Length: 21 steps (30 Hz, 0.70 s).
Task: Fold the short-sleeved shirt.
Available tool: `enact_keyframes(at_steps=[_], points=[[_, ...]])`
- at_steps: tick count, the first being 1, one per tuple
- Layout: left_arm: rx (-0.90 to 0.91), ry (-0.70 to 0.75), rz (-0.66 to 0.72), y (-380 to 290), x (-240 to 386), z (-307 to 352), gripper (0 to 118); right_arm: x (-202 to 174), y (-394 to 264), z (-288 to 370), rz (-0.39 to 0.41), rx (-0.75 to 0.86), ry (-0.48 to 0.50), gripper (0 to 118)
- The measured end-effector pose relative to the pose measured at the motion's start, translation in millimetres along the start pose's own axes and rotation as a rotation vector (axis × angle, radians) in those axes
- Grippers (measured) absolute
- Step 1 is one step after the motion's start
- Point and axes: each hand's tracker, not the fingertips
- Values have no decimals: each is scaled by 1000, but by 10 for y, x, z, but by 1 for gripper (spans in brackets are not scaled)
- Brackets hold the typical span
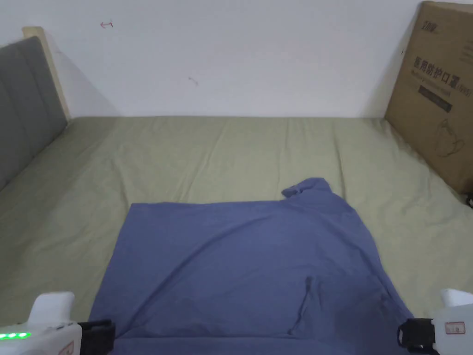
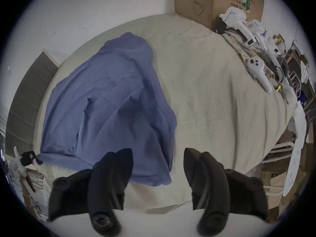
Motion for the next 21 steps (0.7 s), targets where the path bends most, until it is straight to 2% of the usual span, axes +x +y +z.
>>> enact_keyframes(at_steps=[5,6,7,8,9,10,11,12,13,15,17,18,20,21], points=[[38,-81,28,56,53,288,102,-137,-24,202,55,77,17,64],[47,-95,28,51,67,353,81,-179,-24,260,63,96,27,64],[47,-101,23,33,84,403,53,-226,-34,308,61,120,43,61],[48,-108,18,1,98,421,15,-261,-43,336,63,134,57,49],[51,-114,-1,-54,113,445,0,-303,-53,347,60,135,58,11],[57,-110,7,-121,153,485,0,-409,-84,427,59,137,51,0],[65,-113,13,-170,168,513,0,-449,-102,437,65,124,72,0],[73,-116,20,-235,148,523,0,-500,-127,422,106,97,116,0],[61,-107,40,-270,142,519,0,-550,-168,412,96,115,93,0],[53,-112,46,-353,136,520,0,-627,-179,385,133,95,68,0],[47,-92,43,-335,90,517,0,-637,-193,371,123,105,63,0],[41,-85,33,-359,88,505,15,-615,-181,365,107,102,71,0],[41,-73,39,-382,42,457,83,-595,-189,360,67,97,102,0],[3,-77,41,-381,19,403,112,-587,-198,357,64,95,105,0]])
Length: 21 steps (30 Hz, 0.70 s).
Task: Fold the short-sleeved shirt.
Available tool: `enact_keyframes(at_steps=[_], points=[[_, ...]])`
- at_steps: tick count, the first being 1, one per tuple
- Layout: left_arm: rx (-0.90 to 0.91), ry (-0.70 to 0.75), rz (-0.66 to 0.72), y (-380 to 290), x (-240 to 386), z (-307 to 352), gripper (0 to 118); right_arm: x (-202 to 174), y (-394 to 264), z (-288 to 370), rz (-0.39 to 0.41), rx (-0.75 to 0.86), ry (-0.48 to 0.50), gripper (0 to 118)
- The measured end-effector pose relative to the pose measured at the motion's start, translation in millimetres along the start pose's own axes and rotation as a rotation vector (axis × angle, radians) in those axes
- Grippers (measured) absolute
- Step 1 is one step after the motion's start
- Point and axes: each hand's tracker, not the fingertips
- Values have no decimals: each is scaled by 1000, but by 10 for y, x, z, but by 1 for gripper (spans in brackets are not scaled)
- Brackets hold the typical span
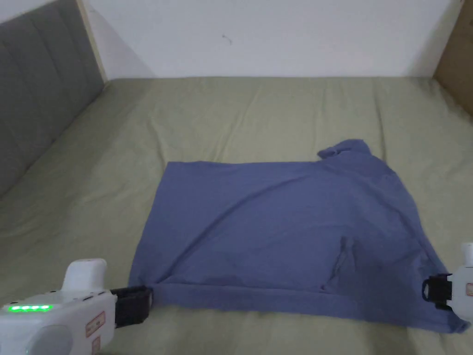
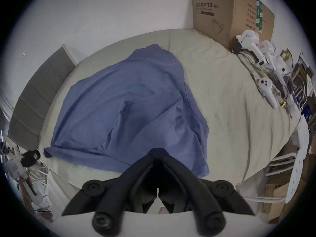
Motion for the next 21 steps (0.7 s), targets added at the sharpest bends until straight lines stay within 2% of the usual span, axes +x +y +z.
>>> enact_keyframes(at_steps=[1,2,6,7,8,11,13,20,21], points=[[-10,7,6,-32,-5,-50,115,20,-3,-9,1,-4,-5,0],[1,6,7,-69,-11,-58,112,26,-21,-9,6,-6,-15,0],[10,50,-14,-74,-166,-280,110,63,-81,-20,39,-44,-64,0],[20,54,-17,-33,-150,-303,105,69,-90,-26,47,-65,-68,0],[3,60,-13,3,-157,-357,94,76,-104,-25,46,-63,-69,0],[-51,-14,65,47,-185,-518,8,137,-109,-27,35,-67,-74,0],[-126,-87,109,2,-222,-703,4,201,-97,-31,5,-68,-66,0],[-99,-55,30,101,-127,-532,4,365,-47,69,-20,-32,-65,0],[-104,-43,5,103,-94,-522,4,415,-22,56,-37,-16,-68,11]])
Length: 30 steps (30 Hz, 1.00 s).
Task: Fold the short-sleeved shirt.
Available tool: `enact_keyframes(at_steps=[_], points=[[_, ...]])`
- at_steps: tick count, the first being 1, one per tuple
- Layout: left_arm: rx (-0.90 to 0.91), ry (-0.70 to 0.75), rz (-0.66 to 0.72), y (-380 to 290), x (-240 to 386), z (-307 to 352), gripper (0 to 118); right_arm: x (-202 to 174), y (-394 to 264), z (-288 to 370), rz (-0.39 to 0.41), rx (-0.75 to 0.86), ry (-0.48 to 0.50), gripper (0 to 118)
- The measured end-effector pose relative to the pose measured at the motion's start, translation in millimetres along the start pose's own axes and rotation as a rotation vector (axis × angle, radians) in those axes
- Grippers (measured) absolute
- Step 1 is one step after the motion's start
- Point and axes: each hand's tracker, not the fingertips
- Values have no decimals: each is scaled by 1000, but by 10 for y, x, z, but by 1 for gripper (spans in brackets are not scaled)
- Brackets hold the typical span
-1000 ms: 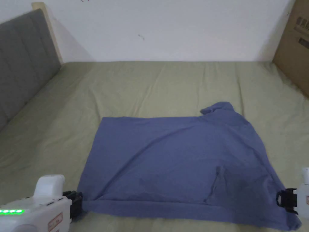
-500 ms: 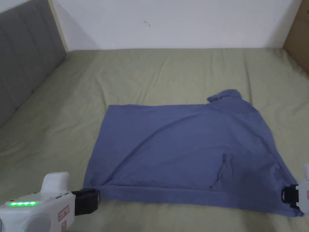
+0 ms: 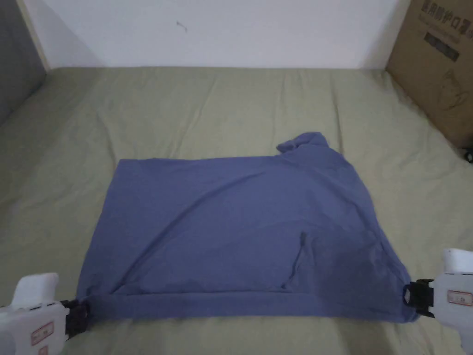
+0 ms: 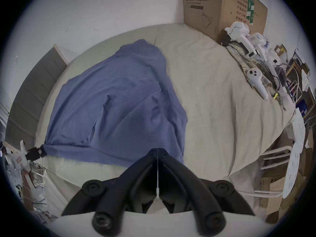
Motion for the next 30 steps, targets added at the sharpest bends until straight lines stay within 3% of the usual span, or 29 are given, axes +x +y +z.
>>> enact_keyframes(at_steps=[2,3,5,7,8,9,10,14,25,30], points=[[-1,5,-29,10,0,3,4,65,70,-56,-30,-3,-12,55],[1,9,-23,18,-5,3,4,90,97,-101,-34,-11,-15,70],[6,4,-8,20,-5,5,4,114,112,-214,-27,-33,-17,70],[9,1,9,31,-35,4,4,151,103,-387,-12,-112,-38,67],[8,2,12,32,-31,3,4,178,74,-500,-13,-149,-52,60],[7,3,12,29,-22,5,4,187,30,-568,9,-167,-45,28],[5,3,10,26,-24,3,4,160,-4,-587,36,-185,-61,6],[-3,11,-5,24,-15,34,4,50,-46,-580,121,-142,-105,6],[47,36,-65,623,35,178,4,20,732,-136,-28,7,46,6],[44,59,-122,1152,73,-202,5,-46,1158,-618,-3,-26,-13,6]])
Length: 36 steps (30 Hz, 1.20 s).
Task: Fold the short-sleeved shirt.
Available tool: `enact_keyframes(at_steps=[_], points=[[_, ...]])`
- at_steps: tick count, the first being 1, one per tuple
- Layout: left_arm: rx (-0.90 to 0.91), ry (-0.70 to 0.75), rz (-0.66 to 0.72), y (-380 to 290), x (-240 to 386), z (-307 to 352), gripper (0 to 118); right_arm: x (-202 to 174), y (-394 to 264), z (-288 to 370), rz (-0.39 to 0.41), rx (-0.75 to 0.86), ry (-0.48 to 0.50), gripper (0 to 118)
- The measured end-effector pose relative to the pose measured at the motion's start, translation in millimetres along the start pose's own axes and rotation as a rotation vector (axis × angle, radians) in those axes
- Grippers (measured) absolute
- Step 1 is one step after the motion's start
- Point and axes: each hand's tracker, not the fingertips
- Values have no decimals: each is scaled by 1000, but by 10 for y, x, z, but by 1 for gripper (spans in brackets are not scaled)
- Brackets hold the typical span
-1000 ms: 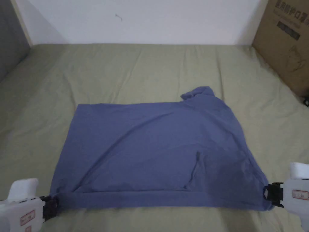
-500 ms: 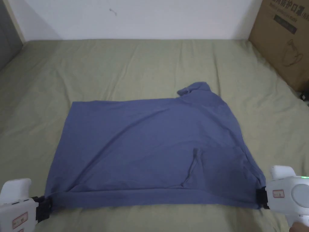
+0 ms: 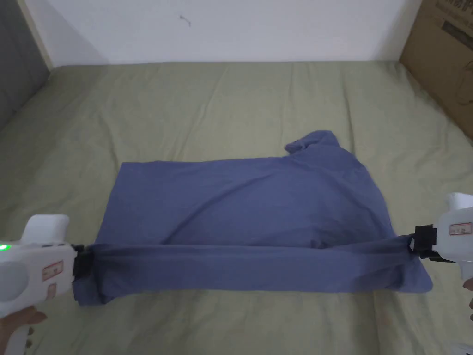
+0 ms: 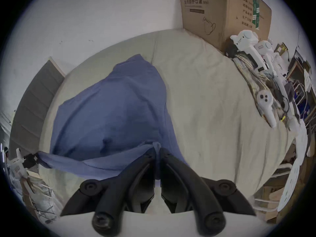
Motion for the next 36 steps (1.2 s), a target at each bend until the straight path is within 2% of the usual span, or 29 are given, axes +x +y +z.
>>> enact_keyframes(at_steps=[2,3,4,5,6,7,8,9,13,14,15,16,17,18,19,22,26,27,29,30,35,36], points=[[-15,3,-5,82,-21,-265,5,-28,75,-288,32,-43,-53,6],[-32,0,-1,103,-44,-394,8,-41,92,-403,17,-75,-65,6],[-89,24,19,100,-46,-496,16,-44,90,-510,-12,-98,-55,6],[-108,44,17,98,-46,-553,33,-39,88,-572,-34,-117,-45,7],[-123,82,5,86,-42,-566,60,-33,82,-607,-42,-134,-54,23],[-111,81,0,70,-40,-544,81,-50,69,-590,-29,-122,-60,45],[-94,67,-1,37,-53,-476,97,-74,43,-522,-5,-96,-80,62],[-75,62,2,16,-55,-402,105,-87,34,-454,24,-60,-75,65],[-15,57,53,-57,-69,-33,102,-178,41,-71,44,21,-41,65],[0,44,72,-86,-63,45,96,-192,38,34,45,55,-23,64],[22,6,105,-136,-49,152,75,-227,19,134,42,84,5,63],[45,-27,137,-174,-54,239,47,-268,-8,222,36,97,35,60],[59,-49,162,-224,-40,302,14,-310,-44,299,40,109,66,48],[58,-72,176,-296,-11,345,1,-334,-92,347,53,127,106,11],[56,-75,170,-373,14,362,0,-387,-165,379,65,130,134,0],[47,-70,141,-579,83,383,0,-476,-428,317,67,111,154,0],[25,-49,174,-697,51,255,1,-581,-668,157,97,47,103,0],[28,-38,188,-699,25,238,17,-582,-716,142,93,46,105,0],[34,-18,209,-666,-75,111,82,-569,-806,113,79,32,120,0],[9,5,235,-638,-114,56,102,-561,-817,116,61,31,124,0],[-84,20,300,-611,-285,-325,98,-452,-915,132,24,15,141,0],[-98,0,312,-623,-262,-416,87,-424,-941,146,20,17,130,0]])
